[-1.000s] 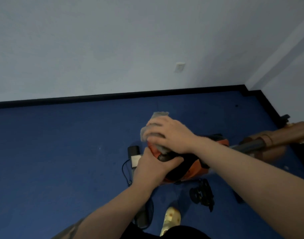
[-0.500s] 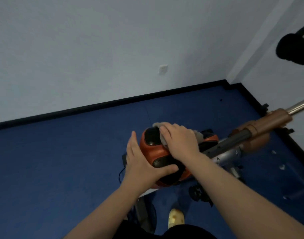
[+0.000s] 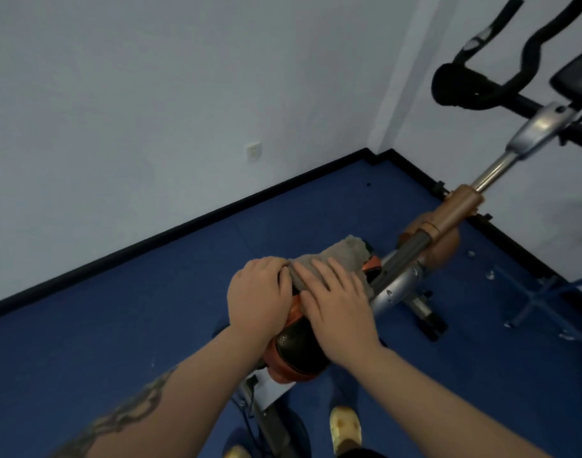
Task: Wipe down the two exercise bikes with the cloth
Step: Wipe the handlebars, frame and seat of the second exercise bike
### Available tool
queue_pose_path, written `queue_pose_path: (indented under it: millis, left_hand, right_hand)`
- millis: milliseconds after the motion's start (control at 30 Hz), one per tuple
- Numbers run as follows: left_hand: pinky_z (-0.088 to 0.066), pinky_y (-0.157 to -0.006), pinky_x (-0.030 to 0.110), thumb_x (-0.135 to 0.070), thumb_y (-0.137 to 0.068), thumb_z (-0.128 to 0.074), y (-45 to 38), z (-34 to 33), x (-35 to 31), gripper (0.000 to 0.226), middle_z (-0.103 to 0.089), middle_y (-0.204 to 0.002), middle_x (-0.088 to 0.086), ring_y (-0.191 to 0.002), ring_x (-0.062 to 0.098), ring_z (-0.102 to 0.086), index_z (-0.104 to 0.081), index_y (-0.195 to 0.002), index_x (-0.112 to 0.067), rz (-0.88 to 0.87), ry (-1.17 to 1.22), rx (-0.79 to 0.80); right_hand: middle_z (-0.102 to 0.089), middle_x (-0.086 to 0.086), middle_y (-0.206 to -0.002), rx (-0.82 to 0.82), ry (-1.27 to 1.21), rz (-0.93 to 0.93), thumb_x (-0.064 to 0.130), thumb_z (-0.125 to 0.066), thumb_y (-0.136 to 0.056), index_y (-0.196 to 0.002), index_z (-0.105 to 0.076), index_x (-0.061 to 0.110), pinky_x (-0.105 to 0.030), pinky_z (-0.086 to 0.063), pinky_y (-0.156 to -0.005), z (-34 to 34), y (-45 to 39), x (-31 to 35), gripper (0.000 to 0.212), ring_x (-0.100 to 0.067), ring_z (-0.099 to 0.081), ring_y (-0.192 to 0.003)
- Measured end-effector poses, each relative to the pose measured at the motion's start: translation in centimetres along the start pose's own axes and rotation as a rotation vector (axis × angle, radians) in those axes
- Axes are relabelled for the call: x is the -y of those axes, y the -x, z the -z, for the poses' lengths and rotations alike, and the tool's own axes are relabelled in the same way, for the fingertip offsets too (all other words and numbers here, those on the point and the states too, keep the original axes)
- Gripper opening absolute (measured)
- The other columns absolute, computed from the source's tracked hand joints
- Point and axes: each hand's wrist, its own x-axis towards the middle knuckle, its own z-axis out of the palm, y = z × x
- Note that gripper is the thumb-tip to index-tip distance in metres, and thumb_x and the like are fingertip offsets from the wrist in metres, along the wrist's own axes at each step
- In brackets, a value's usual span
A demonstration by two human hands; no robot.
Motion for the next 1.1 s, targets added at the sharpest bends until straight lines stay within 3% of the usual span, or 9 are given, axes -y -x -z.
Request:
queue_pose_path:
  millis: [167, 233, 333, 400, 567, 733, 933, 1033, 1100]
  left_hand:
    - [-0.034, -0.099, 0.031, -0.03, -0.101, -0.028, -1.0, 0.1, 0.3, 0.036, -0.063, -0.121, -0.009, -0.117, 0.014, -0.053, -0.058, -0.12, -0.026, -0.14, -0.265, 0.166]
    - [-0.035, -0.096, 0.031, -0.029, -0.101, -0.024, -1.4, 0.2, 0.4, 0.034, -0.062, -0.114, -0.009, -0.11, 0.014, -0.054, -0.055, -0.112, -0.026, -0.203, -0.309, 0.217]
    - [-0.041, -0.087, 0.03, -0.03, -0.101, -0.024, -2.2, 0.3, 0.9, 0.027, -0.06, -0.101, -0.009, -0.097, 0.013, -0.057, -0.05, -0.096, -0.027, -0.22, -0.239, 0.317]
    - [-0.046, -0.082, 0.033, -0.032, -0.102, -0.025, -2.4, 0.3, 1.2, 0.03, -0.061, -0.103, -0.008, -0.095, 0.014, -0.058, -0.054, -0.102, -0.026, -0.189, -0.161, 0.36]
    - [-0.042, -0.078, 0.026, -0.04, -0.1, -0.035, -2.5, 0.3, 1.4, 0.034, -0.065, -0.116, -0.016, -0.106, 0.007, -0.057, -0.064, -0.119, -0.037, -0.05, -0.012, 0.344]
    - [-0.049, -0.069, 0.031, -0.038, -0.097, -0.038, -2.3, 0.0, 1.7, 0.031, -0.068, -0.094, -0.013, -0.087, 0.009, -0.062, -0.068, -0.096, -0.033, -0.077, 0.025, 0.292]
    - [-0.041, -0.067, 0.027, -0.038, -0.097, -0.038, -2.4, -0.1, 1.7, 0.032, -0.067, -0.099, -0.014, -0.086, 0.006, -0.057, -0.068, -0.106, -0.036, -0.078, 0.012, 0.275]
    - [-0.037, -0.059, 0.024, -0.038, -0.096, -0.037, -2.6, -0.3, 2.0, 0.032, -0.066, -0.09, -0.015, -0.076, 0.002, -0.053, -0.068, -0.102, -0.035, -0.08, 0.021, 0.281]
    - [-0.034, -0.058, 0.024, -0.038, -0.095, -0.036, -2.6, -0.6, 2.0, 0.032, -0.066, -0.091, -0.015, -0.076, 0.002, -0.051, -0.068, -0.1, -0.036, -0.082, 0.021, 0.262]
  right_hand:
    - [-0.018, -0.002, -0.161, 0.04, 0.009, -0.358, 0.043, -0.018, -0.104, -0.151, -0.028, 0.029, -0.042, -0.009, -0.12, 1.5, -2.9, -3.7, 0.05, -0.021, -0.004, -0.149]
    - [-0.004, -0.006, -0.163, 0.002, -0.015, -0.376, 0.043, -0.016, -0.103, -0.154, -0.019, 0.026, -0.042, -0.005, -0.121, 0.1, -1.6, -0.8, 0.054, -0.024, 0.008, -0.149]
    - [0.015, 0.005, -0.16, -0.089, -0.266, -0.39, 0.063, -0.004, -0.091, -0.154, -0.006, 0.033, -0.032, 0.003, -0.12, -1.5, 1.9, 3.9, 0.07, -0.007, 0.03, -0.141]
    - [0.028, 0.01, -0.155, -0.038, -0.325, -0.403, 0.07, 0.002, -0.085, -0.152, 0.003, 0.037, -0.028, 0.01, -0.117, -1.4, 1.9, 3.4, 0.075, -0.001, 0.039, -0.135]
    - [0.021, -0.005, -0.16, -0.055, -0.353, -0.649, 0.045, -0.02, -0.104, -0.155, -0.015, 0.031, -0.04, -0.003, -0.121, 0.6, -2.5, 1.3, 0.053, -0.019, 0.021, -0.146]
    - [0.028, 0.01, -0.154, -0.14, -0.341, -0.504, 0.066, 0.006, -0.09, -0.152, -0.004, 0.042, -0.034, -0.002, -0.12, -2.4, 1.8, 5.0, 0.067, -0.003, 0.038, -0.135]
    - [0.023, -0.005, -0.16, -0.078, -0.514, -0.767, 0.037, -0.027, -0.105, -0.155, -0.001, 0.032, -0.043, -0.008, -0.121, 1.2, -3.0, 0.6, 0.057, -0.024, 0.018, -0.147]
    - [0.028, 0.0, -0.158, -0.108, -0.399, -0.682, 0.049, -0.022, -0.101, -0.153, 0.005, 0.037, -0.042, -0.017, -0.12, -1.6, 0.4, 4.3, 0.06, -0.023, 0.018, -0.147]
    - [0.031, 0.008, -0.156, -0.099, -0.474, -0.614, 0.057, -0.017, -0.098, -0.154, 0.001, 0.039, -0.036, -0.01, -0.119, -2.2, 2.3, 4.6, 0.061, -0.019, 0.018, -0.147]
